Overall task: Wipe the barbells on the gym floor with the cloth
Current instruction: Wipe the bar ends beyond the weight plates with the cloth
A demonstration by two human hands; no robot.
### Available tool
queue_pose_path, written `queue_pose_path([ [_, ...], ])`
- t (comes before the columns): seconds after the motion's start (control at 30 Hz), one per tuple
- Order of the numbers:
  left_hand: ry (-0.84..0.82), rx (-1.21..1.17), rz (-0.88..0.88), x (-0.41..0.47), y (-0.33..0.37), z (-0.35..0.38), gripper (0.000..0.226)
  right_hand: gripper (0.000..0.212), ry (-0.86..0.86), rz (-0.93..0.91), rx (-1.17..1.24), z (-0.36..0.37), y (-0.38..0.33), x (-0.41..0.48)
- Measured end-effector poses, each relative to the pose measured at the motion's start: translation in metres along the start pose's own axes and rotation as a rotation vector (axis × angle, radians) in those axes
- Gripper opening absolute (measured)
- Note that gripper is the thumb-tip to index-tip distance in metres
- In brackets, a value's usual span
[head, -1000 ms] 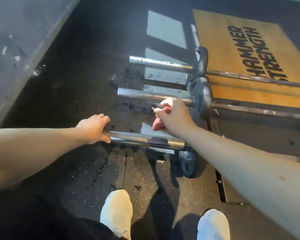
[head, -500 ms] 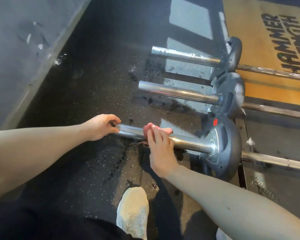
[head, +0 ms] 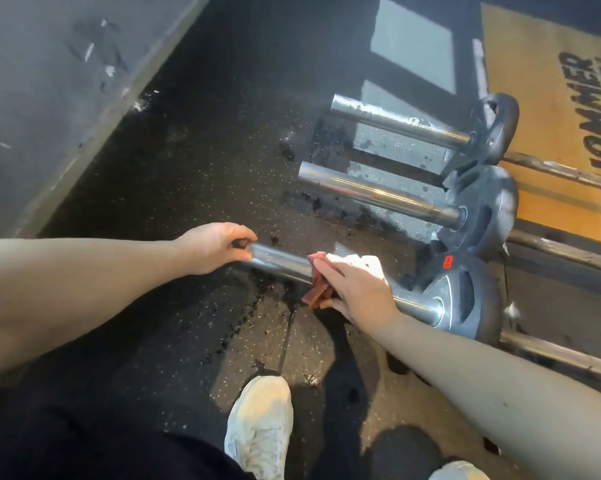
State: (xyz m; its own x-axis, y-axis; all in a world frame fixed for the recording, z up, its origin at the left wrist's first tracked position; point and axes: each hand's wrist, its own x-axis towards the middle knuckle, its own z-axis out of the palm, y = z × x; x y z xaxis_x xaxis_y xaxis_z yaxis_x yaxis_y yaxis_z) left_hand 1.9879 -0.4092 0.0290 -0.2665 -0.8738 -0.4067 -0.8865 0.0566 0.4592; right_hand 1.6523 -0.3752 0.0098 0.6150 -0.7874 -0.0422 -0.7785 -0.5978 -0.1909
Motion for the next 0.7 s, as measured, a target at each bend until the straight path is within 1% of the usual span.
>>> queue_pose_path([
  [0.07, 0.002, -0.011, -0.001, 0.0, 0.0, 0.001, 0.038, 0.084, -0.032, 0.051, 0.103, 0.001, 0.001, -0.002],
  [0.13, -0.004, -0.028, -0.015, 0.0, 0.001, 0.003, 0.039, 0.076, 0.004, 0.103, 0.155, 0.003, -0.014, 0.007],
  [0.23, -0.005, -0.025, -0.037, 0.003, -0.001, 0.003, 0.043, 0.069, 0.11, 0.155, 0.138, 0.007, -0.048, 0.031],
  [0.3, -0.008, -0.024, -0.044, 0.003, 0.001, 0.001, 0.045, 0.069, 0.126, 0.196, 0.13, 0.008, -0.071, 0.054],
  [0.4, 0.003, -0.014, -0.03, 0.002, 0.004, 0.001, 0.044, 0.068, 0.112, 0.223, 0.175, 0.011, -0.096, 0.084],
  [0.5, -0.002, -0.017, -0.034, 0.001, 0.002, -0.001, 0.043, 0.066, 0.081, 0.224, 0.229, 0.01, -0.102, 0.095],
  [0.63, -0.037, 0.019, -0.042, 0.002, 0.003, -0.006, 0.047, 0.072, 0.052, 0.209, 0.172, 0.008, -0.095, 0.08],
  [0.7, -0.057, 0.057, -0.043, 0.002, 0.007, -0.01, 0.049, 0.071, 0.018, 0.224, 0.153, 0.004, -0.084, 0.062],
])
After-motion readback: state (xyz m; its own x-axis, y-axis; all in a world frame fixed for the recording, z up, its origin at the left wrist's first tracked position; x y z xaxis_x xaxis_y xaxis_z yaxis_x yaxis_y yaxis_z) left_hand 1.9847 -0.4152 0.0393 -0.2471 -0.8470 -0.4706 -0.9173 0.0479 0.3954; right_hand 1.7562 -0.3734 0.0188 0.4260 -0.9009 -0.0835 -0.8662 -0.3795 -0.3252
